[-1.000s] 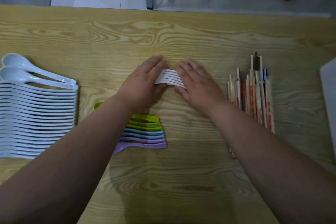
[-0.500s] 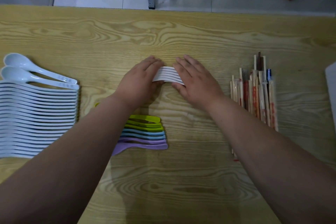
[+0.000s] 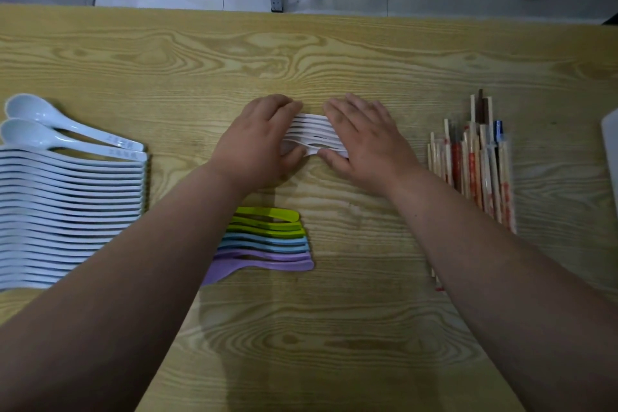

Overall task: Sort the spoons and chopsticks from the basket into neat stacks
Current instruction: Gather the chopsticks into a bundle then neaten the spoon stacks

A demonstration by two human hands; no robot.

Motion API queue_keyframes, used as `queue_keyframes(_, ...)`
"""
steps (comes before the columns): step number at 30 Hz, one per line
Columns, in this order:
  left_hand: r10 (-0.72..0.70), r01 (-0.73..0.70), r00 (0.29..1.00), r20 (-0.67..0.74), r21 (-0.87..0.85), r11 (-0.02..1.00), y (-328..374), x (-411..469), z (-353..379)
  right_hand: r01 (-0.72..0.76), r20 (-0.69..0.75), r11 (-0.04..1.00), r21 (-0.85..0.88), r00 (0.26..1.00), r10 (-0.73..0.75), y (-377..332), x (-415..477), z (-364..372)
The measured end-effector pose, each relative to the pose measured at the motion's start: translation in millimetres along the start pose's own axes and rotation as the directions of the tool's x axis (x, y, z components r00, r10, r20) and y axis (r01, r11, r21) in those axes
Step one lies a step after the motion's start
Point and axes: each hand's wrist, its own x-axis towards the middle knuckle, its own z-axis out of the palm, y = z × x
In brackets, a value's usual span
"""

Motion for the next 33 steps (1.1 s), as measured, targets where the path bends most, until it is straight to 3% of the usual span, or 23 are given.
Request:
queue_keyframes(9,0.040,-0.038,0.999,-0.023,0.094,0.995,-3.5,-1.1,-3.1,-0.017,0.046,1.000,-0.003,0.999,0.018,-3.1,0.5,-2.6)
queue_keyframes(14,-0.006,0.005,1.000,0.009,0.072,0.997,-2.2,-4.6,-10.6,-0.017,0.060,1.000,0.004,0.998,0.017,-6.4,1.7,-10.2)
queue_keyframes(21,-0.185,0.174,0.978,-0.091,-0.119,0.977,-2.5,-52.5,-50.0,0.123,-0.147,0.990,0.069,0.983,-0.112,-43.1,-26.5,-13.3)
queue_keyframes(23,-0.319,0.307,0.947,-0.048,-0.168,0.937,-11.4,-81.9,-61.7,0.191,-0.131,0.976,0.107,0.976,-0.176,-63.2,-43.5,-8.8)
queue_keyframes(26,-0.432,0.448,0.893,0.126,-0.169,0.878,-21.7,-121.3,-68.8,0.252,-0.056,0.958,0.135,0.968,-0.246,-94.2,-69.6,3.0)
queue_keyframes(30,-0.360,0.396,0.909,0.210,-0.167,0.903,-25.9,-151.0,-62.1,0.236,0.084,0.966,0.103,0.966,-0.245,-121.9,-89.2,23.7)
queue_keyframes(33,-0.296,0.339,0.928,0.224,-0.181,0.923,-26.2,-163.3,-60.1,0.197,0.031,0.976,0.090,0.979,-0.200,-131.7,-93.4,31.5)
